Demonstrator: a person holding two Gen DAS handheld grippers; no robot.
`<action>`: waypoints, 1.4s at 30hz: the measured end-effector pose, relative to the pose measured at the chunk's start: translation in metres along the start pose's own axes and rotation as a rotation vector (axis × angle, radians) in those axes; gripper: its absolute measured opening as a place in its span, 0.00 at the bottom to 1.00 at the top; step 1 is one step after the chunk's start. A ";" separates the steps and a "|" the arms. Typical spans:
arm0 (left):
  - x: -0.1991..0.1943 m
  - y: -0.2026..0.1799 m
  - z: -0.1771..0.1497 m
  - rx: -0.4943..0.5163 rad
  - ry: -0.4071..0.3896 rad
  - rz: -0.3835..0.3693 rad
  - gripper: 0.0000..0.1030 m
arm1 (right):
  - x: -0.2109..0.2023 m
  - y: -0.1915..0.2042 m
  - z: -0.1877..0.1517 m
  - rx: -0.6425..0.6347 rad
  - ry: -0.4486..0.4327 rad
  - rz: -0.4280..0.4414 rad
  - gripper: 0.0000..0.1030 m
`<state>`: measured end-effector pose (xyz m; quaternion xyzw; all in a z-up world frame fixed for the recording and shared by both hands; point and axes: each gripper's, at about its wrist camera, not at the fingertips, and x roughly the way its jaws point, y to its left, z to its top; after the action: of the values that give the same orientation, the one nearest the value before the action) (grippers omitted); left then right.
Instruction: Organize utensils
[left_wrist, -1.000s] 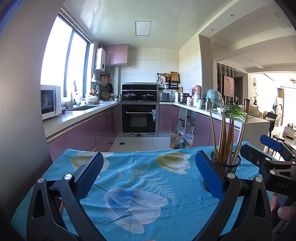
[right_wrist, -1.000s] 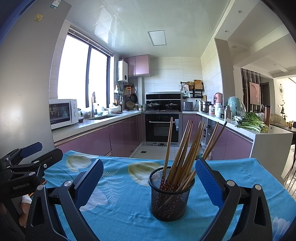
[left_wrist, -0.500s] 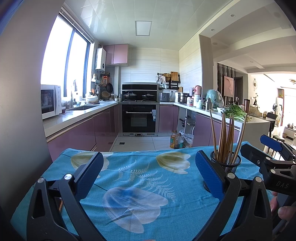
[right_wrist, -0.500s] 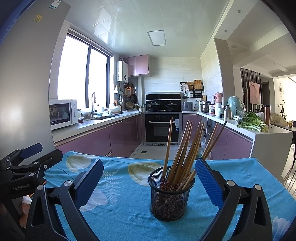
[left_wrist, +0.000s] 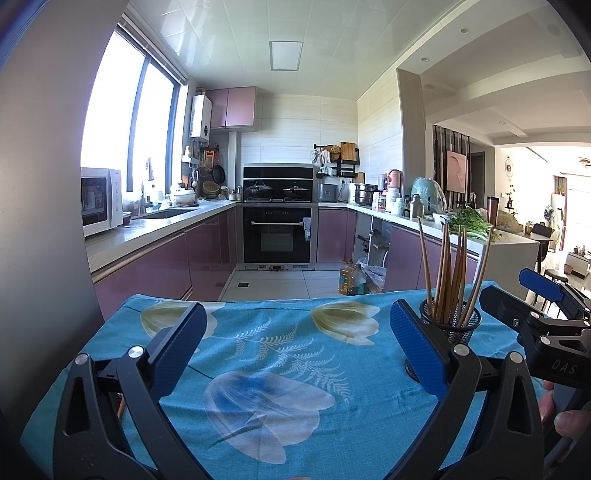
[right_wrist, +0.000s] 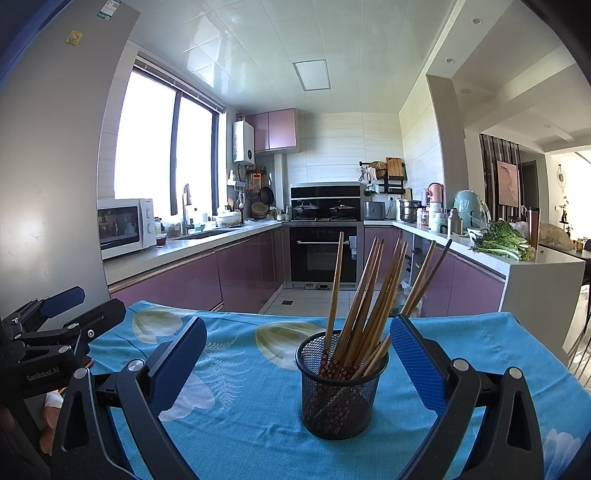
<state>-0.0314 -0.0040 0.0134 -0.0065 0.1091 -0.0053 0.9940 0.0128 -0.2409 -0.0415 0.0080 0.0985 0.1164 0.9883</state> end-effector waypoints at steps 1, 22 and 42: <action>0.000 0.000 0.000 0.000 0.000 0.000 0.95 | 0.000 0.000 0.000 0.001 0.000 0.001 0.93; 0.000 0.000 0.000 -0.001 0.000 0.000 0.95 | 0.000 0.000 -0.001 0.004 0.000 -0.001 0.93; 0.010 -0.003 -0.007 -0.007 0.039 0.010 0.95 | 0.004 -0.003 -0.007 0.022 0.022 -0.018 0.93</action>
<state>-0.0232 -0.0070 0.0042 -0.0093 0.1284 -0.0003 0.9917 0.0160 -0.2433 -0.0490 0.0166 0.1104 0.1066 0.9880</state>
